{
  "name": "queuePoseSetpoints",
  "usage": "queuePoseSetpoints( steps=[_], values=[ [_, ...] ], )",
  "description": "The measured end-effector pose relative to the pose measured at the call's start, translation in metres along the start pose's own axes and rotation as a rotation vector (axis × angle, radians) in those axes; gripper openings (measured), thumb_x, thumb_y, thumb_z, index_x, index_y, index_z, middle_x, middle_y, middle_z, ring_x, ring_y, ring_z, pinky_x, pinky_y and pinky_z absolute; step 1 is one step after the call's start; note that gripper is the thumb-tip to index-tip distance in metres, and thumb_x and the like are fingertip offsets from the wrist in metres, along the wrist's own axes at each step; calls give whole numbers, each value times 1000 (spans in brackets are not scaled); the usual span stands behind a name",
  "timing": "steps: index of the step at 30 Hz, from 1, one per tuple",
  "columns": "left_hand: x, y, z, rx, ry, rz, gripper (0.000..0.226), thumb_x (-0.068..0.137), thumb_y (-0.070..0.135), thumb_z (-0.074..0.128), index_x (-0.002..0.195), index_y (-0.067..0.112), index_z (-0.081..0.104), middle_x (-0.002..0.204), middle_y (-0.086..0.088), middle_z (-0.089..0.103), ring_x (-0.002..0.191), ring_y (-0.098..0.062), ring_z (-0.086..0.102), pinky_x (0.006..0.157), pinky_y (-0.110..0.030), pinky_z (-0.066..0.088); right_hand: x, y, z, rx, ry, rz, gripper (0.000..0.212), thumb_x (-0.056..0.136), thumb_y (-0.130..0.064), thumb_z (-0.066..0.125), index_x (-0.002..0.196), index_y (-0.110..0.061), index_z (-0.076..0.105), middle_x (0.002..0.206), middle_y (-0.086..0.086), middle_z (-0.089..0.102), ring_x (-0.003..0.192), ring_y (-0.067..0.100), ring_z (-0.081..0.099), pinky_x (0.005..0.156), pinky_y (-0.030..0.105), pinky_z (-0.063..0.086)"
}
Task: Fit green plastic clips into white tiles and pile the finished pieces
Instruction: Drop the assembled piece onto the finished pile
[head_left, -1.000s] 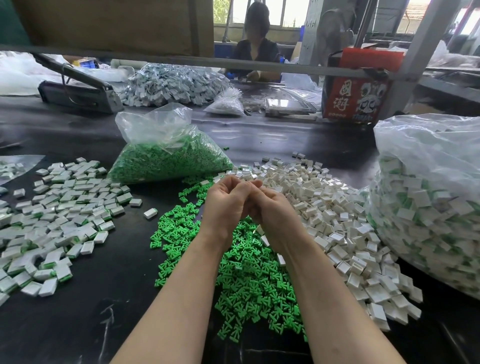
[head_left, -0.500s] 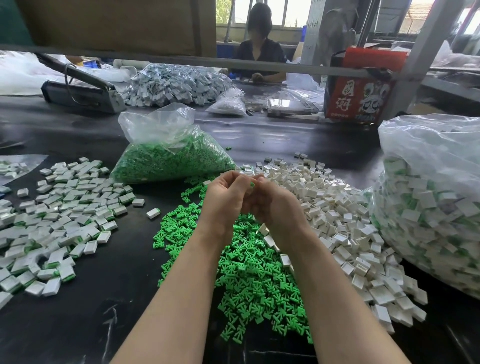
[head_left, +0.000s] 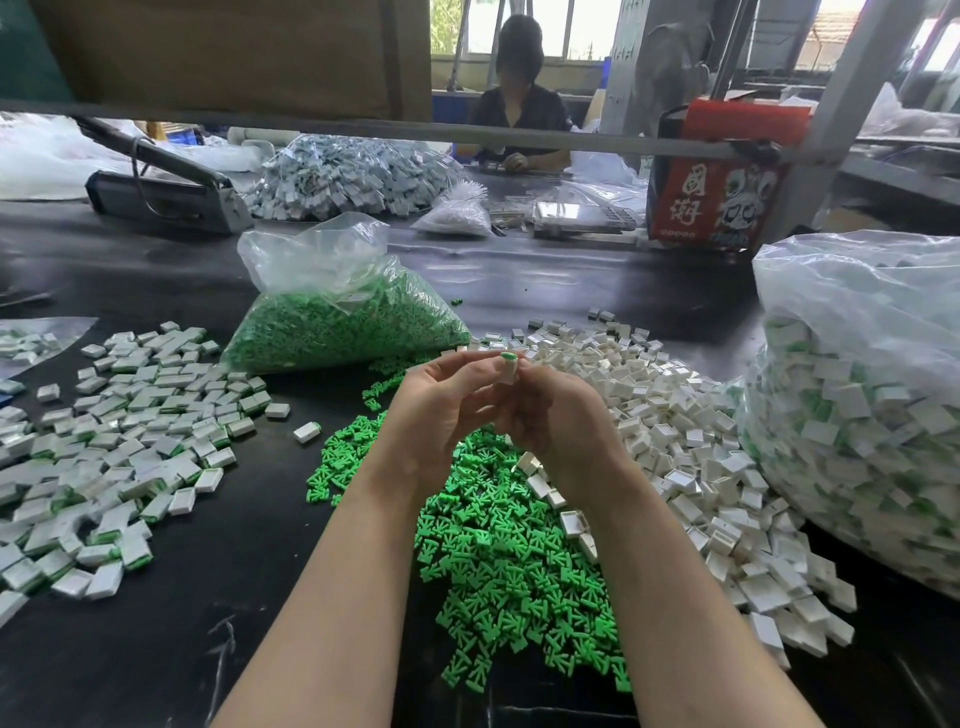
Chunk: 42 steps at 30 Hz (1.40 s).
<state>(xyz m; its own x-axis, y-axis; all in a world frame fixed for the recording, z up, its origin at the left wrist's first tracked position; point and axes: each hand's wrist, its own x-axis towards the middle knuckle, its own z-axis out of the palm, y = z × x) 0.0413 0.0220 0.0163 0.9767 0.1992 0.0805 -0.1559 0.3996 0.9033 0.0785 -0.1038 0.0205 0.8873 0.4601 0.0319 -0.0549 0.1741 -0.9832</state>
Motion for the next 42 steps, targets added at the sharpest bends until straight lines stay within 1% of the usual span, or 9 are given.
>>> queuePoseSetpoints(
  steps=[8, 12, 16, 19, 24, 28, 33, 38, 42],
  values=[
    [-1, 5, -13, 130, 48, -14, 29, 70, 30, 78, 94, 16, 75, 99, -8, 76, 94, -21, 73, 82, -34, 51, -2, -1, -4, -90, 55, 11, 35, 101, -22, 45, 76, -6, 62, 58, 7, 54, 50, 14, 40, 49, 26, 28],
    [-1, 8, -45, 486, 417, 88, 16, 77, 23, 81, 88, 19, 71, 89, -5, 75, 87, -21, 72, 77, -31, 53, -1, 2, -13, -193, 175, 5, 38, 102, -20, 45, 72, -9, 64, 55, 3, 58, 48, 11, 45, 51, 22, 35],
    [-11, 7, -92, 1022, 762, 124, 13, 83, 25, 77, 92, 22, 69, 86, 2, 72, 69, -10, 62, 56, -23, 42, 3, 8, -19, -431, 273, -61, 34, 100, -21, 48, 72, -13, 65, 58, 2, 62, 51, 10, 51, 63, 34, 47],
    [-15, 4, -112, 1274, 898, 24, 6, 86, 26, 73, 92, 26, 71, 90, -4, 73, 83, -29, 63, 72, -35, 47, 7, 13, -23, -688, 276, -111, 28, 99, -23, 52, 77, -12, 66, 71, 10, 68, 53, 14, 51, 58, 34, 46],
    [-14, 4, -118, 1498, 1076, -100, 20, 88, 14, 63, 103, 23, 72, 106, -15, 69, 108, -39, 53, 94, -45, 31, 10, 15, -32, -1064, 275, -113, 9, 94, -26, 61, 96, -23, 69, 88, -9, 64, 54, 3, 49, 46, 17, 37],
    [-10, 7, -99, 1468, 897, 72, 24, 87, 17, 68, 111, 18, 70, 111, -16, 68, 104, -39, 56, 86, -44, 42, 7, 13, -30, -1134, 257, -111, 7, 92, -27, 65, 90, -33, 69, 88, -13, 64, 57, 3, 52, 52, 24, 52],
    [1, 4, -54, 1168, 410, 69, 8, 86, 22, 73, 87, 29, 72, 79, 12, 69, 67, -4, 62, 55, -21, 43, 6, 16, -13, -1173, 105, -99, 5, 87, -31, 71, 88, -36, 69, 89, -12, 70, 80, 9, 62, 89, 39, 54],
    [4, -16, -32, 1265, 239, 44, 7, 87, 23, 71, 93, 28, 71, 84, 8, 67, 73, -7, 60, 65, -25, 43, 7, 25, -12, -1407, 278, -193, 11, 91, -34, 61, 99, -32, 69, 94, -11, 69, 96, 14, 56, 92, 36, 44],
    [6, -18, -33, 1475, 281, -15, 15, 90, 27, 65, 104, 22, 67, 103, -3, 65, 94, -22, 60, 77, -31, 44, 9, 26, -12, -1286, 172, -154, 10, 85, -43, 70, 91, -35, 67, 92, -14, 67, 98, 13, 57, 98, 37, 41]
  ],
)
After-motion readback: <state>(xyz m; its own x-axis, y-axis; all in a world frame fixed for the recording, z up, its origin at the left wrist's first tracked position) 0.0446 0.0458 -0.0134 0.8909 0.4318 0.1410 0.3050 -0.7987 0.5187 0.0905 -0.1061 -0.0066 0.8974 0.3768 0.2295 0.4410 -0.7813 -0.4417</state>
